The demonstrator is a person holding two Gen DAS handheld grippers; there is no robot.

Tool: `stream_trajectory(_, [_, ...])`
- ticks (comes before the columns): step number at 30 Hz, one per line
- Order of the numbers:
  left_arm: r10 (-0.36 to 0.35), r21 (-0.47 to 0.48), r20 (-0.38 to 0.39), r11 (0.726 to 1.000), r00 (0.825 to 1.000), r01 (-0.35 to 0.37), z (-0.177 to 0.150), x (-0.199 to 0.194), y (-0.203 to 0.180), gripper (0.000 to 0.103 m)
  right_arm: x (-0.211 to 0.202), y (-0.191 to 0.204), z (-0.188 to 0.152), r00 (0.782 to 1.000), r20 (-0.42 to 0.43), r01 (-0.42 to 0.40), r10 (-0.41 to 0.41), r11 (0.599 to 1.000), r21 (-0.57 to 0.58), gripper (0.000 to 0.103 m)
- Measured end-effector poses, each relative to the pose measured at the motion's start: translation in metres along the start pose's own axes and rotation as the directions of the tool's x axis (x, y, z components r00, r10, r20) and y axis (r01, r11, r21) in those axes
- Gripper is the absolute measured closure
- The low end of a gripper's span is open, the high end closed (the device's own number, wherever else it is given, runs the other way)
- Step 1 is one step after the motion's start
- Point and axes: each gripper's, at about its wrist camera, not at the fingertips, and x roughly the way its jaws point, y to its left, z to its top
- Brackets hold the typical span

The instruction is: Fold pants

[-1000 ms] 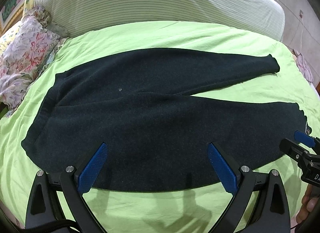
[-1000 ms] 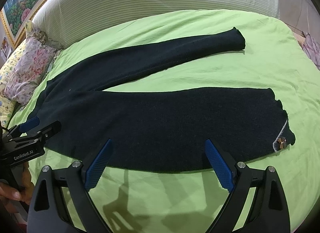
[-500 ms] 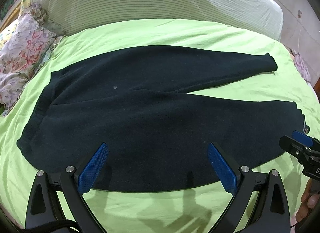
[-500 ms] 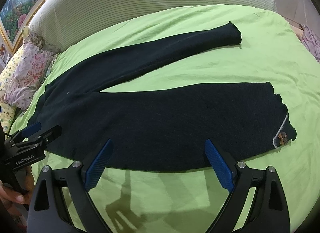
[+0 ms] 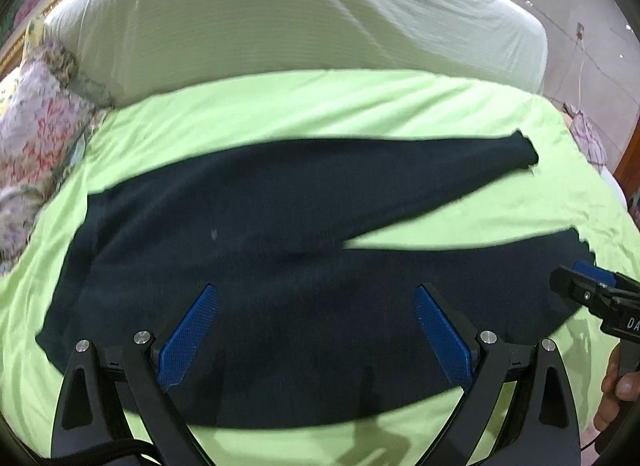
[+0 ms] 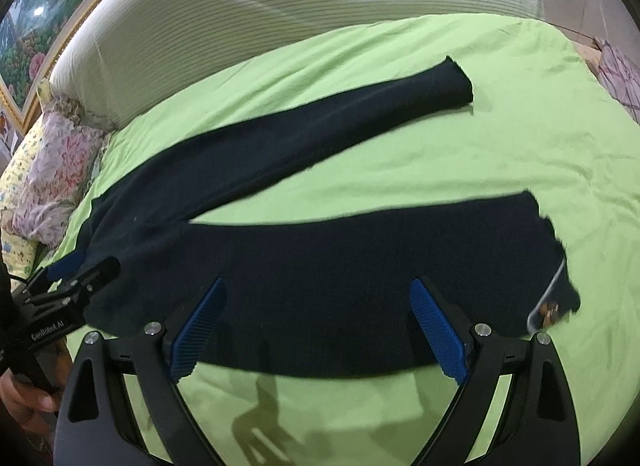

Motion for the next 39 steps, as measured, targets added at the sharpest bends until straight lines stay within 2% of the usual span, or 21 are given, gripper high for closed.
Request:
stream_trajectory(3, [0.005, -0.012, 0.007, 1.0, 1.0, -0.005, 0.021, 0.007, 0.006, 0.004, 0.004, -0.007, 0.016, 1.0, 0.002, 0.005, -0.005, 1.0, 0.002, 0.01])
stream_trajectory(8, [-0.072, -0.008, -0.036, 0.997, 0.997, 0.072, 0.05, 0.031, 0.008, 0.004, 0.013, -0.027, 0.056, 1.0, -0.016, -0.013, 0.013, 1.0, 0.023, 0.01])
stream_trajectory(14, [-0.162, 0.082, -0.124, 0.981, 0.979, 0.173, 0.089, 0.07, 0.006, 0.004, 0.025, -0.064, 0.11, 0.999, -0.025, -0.023, 0.024, 0.999, 0.041, 0.01])
stream_trajectory(20, [-0.196, 0.179, -0.178, 0.957, 0.964, 0.228, 0.125, 0.115, -0.001, 0.004, 0.048, -0.098, 0.155, 0.999, -0.043, -0.01, 0.013, 0.998, 0.06, 0.01])
stream_trajectory(25, [-0.196, 0.239, -0.228, 0.938, 0.954, 0.25, 0.151, 0.159, -0.007, 0.005, 0.078, -0.117, 0.185, 0.997, -0.079, -0.003, 0.008, 0.998, 0.057, 0.013])
stream_trajectory(29, [-0.199, 0.265, -0.283, 0.924, 0.938, 0.276, 0.166, 0.188, -0.008, 0.006, 0.102, -0.122, 0.195, 0.993, -0.113, -0.01, 0.015, 0.999, 0.043, 0.02])
stream_trajectory(33, [-0.193, 0.318, -0.353, 0.896, 0.916, 0.311, 0.169, 0.209, -0.01, 0.008, 0.118, -0.123, 0.2, 0.991, -0.132, -0.026, 0.03, 0.999, 0.031, 0.023])
stream_trajectory(35, [-0.17, 0.351, -0.381, 0.883, 0.909, 0.313, 0.169, 0.218, -0.017, 0.014, 0.128, -0.125, 0.202, 0.989, -0.146, -0.03, 0.034, 0.999, 0.029, 0.027])
stream_trajectory(37, [-0.158, 0.355, -0.43, 0.876, 0.889, 0.327, 0.167, 0.229, -0.017, 0.023, 0.135, -0.129, 0.202, 0.986, -0.157, -0.043, 0.048, 0.998, 0.041, 0.037])
stream_trajectory(38, [-0.161, 0.345, -0.459, 0.874, 0.874, 0.342, 0.165, 0.234, -0.016, 0.029, 0.138, -0.131, 0.202, 0.985, -0.161, -0.047, 0.055, 0.997, 0.053, 0.047])
stream_trajectory(39, [-0.166, 0.337, -0.484, 0.871, 0.859, 0.358, 0.165, 0.238, -0.016, 0.031, 0.142, -0.137, 0.203, 0.983, -0.176, -0.049, 0.06, 0.997, 0.065, 0.059])
